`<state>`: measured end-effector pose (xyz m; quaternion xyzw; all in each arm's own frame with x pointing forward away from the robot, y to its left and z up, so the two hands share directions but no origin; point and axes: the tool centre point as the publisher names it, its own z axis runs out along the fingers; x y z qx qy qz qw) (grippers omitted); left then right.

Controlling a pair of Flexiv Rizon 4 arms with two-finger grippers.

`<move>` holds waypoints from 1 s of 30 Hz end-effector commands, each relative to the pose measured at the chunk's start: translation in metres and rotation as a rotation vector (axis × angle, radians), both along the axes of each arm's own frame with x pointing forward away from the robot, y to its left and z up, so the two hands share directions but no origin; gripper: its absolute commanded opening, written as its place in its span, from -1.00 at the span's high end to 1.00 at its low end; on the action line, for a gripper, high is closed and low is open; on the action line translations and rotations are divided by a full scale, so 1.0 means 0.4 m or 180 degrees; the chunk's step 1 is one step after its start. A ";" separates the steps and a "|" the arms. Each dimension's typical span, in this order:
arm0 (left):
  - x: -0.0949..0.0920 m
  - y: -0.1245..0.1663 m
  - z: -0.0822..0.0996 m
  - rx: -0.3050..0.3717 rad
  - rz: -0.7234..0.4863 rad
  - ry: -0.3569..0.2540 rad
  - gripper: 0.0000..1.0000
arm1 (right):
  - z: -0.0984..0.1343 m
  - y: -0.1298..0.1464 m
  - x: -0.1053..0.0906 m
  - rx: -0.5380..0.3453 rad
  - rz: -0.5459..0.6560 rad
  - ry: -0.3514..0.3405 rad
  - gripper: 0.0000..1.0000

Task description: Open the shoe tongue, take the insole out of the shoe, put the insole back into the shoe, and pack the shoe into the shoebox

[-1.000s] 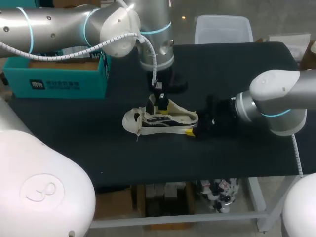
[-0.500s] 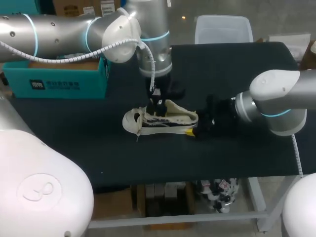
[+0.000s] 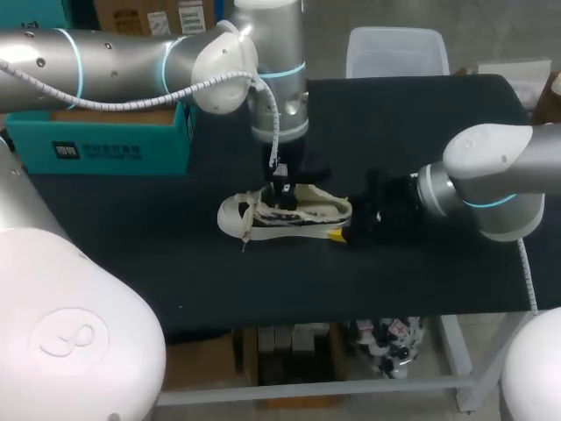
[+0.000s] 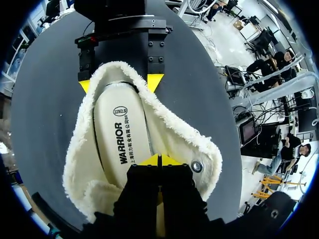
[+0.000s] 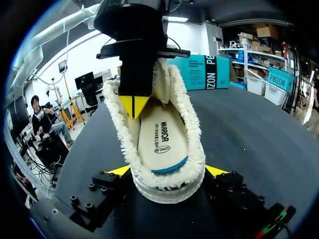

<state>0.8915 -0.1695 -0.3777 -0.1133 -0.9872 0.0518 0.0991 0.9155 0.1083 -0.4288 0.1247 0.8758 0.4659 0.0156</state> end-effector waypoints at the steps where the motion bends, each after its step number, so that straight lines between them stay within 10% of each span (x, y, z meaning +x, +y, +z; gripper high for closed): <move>1: 0.014 -0.013 -0.041 0.0039 -0.0016 0.0110 1.00 | -0.008 -0.008 0.002 0.0018 0.0015 0.0008 1.00; 30: 0.007 -0.002 -0.193 0.0062 0.0114 -0.0318 0.70 | -0.008 -0.008 0.002 0.0018 0.0015 0.0008 1.00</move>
